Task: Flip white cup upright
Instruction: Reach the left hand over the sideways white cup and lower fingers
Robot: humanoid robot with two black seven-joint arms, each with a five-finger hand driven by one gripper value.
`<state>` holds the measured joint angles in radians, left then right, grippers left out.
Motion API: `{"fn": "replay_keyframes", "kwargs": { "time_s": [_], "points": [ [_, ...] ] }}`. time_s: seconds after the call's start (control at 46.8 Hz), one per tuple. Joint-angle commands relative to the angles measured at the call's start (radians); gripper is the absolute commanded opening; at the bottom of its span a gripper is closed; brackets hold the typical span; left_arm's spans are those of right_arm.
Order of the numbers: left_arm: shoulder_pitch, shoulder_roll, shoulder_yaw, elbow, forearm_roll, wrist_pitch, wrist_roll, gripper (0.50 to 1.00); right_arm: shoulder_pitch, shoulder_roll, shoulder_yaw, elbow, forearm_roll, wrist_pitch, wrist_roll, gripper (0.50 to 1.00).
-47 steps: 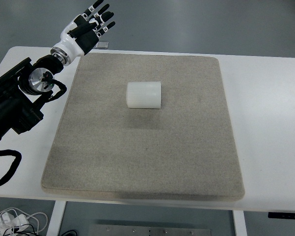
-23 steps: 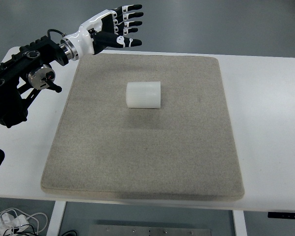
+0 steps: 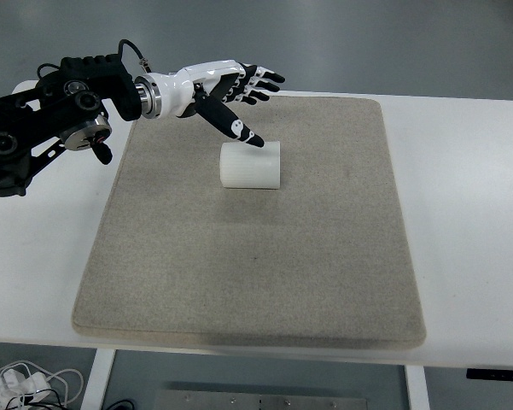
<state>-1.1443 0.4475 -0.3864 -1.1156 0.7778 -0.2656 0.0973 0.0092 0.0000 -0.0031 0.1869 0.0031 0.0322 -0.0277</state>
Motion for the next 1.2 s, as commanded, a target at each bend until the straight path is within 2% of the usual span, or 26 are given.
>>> {"fn": "replay_keyframes", "kwargs": {
  "time_s": [0.0,0.085,0.192,0.235,0.534,0.769,1.175],
  "points": [
    [-0.006,-0.001,0.018,-0.003,0.083,-0.006,0.002,0.960,0.000,0.000,0.000,0.000,0.000,0.000,0.000,0.952],
    [-0.006,-0.003,0.018,-0.012,0.169,-0.006,0.002,0.954,0.000,0.000,0.000,0.000,0.000,0.000,0.000,0.952],
    [-0.005,-0.009,0.021,-0.009,0.235,-0.007,0.007,0.913,0.000,0.000,0.000,0.000,0.000,0.000,0.000,0.952],
    [-0.003,-0.010,0.024,-0.006,0.245,-0.009,0.010,0.913,0.000,0.000,0.000,0.000,0.000,0.000,0.000,0.952],
    [-0.009,-0.018,0.073,0.028,0.330,-0.009,0.010,0.939,0.000,0.000,0.000,0.000,0.000,0.000,0.000,0.952],
    [-0.025,-0.078,0.077,0.086,0.350,-0.009,0.012,0.958,0.000,0.000,0.000,0.000,0.000,0.000,0.000,0.952],
    [-0.071,-0.156,0.139,0.174,0.359,-0.024,0.007,0.960,-0.001,0.000,0.000,0.000,0.000,0.000,0.000,0.952]
  ]
}}
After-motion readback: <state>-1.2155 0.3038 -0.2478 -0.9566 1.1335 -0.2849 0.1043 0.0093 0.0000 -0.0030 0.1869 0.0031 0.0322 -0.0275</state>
